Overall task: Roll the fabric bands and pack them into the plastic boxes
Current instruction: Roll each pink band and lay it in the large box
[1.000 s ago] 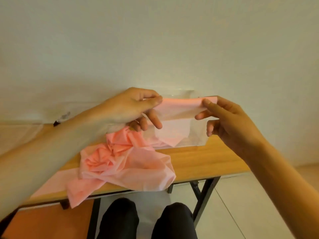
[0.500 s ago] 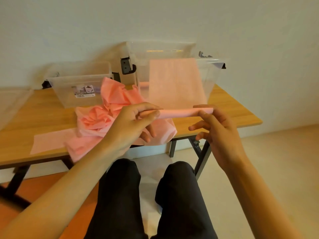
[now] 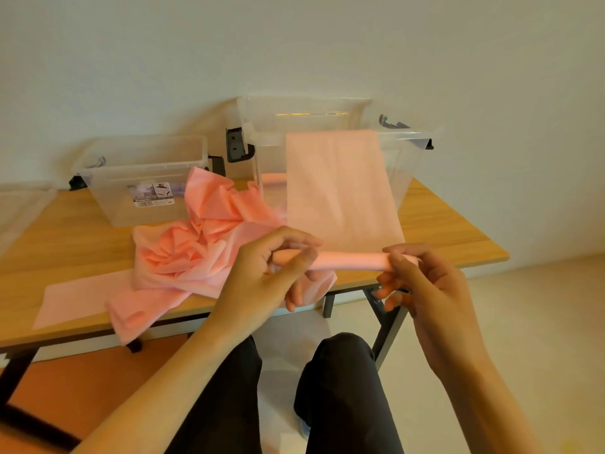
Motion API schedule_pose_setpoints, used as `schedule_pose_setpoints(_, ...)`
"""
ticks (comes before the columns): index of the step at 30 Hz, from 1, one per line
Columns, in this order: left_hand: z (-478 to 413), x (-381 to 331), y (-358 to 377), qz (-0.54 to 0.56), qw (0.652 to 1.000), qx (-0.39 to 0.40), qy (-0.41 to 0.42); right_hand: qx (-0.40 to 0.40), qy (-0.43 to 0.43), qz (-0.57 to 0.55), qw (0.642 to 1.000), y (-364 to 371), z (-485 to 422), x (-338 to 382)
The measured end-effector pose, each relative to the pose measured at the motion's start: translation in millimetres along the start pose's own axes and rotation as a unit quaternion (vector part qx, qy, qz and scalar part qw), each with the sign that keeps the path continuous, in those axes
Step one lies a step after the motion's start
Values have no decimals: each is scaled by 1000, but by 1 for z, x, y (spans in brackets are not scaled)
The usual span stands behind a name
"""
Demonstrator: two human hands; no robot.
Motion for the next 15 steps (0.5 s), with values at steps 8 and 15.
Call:
schedule_pose_setpoints(8,7,11,1,40,999,-18,-14,31,-10,29,999,6,0,2)
schedule_pose_setpoints(15,4,13,1,40,999,-15,-22,35,-13,39,999,8,-2,3)
Point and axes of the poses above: each hand's wrist, its own z-axis away from the middle knuckle, its own y-axis out of the palm, x = y × z, the point moved 8 cm from there along -z, towards the middle knuckle, and after that the axes turned 5 degrees about -x, right-handed, at the moved point
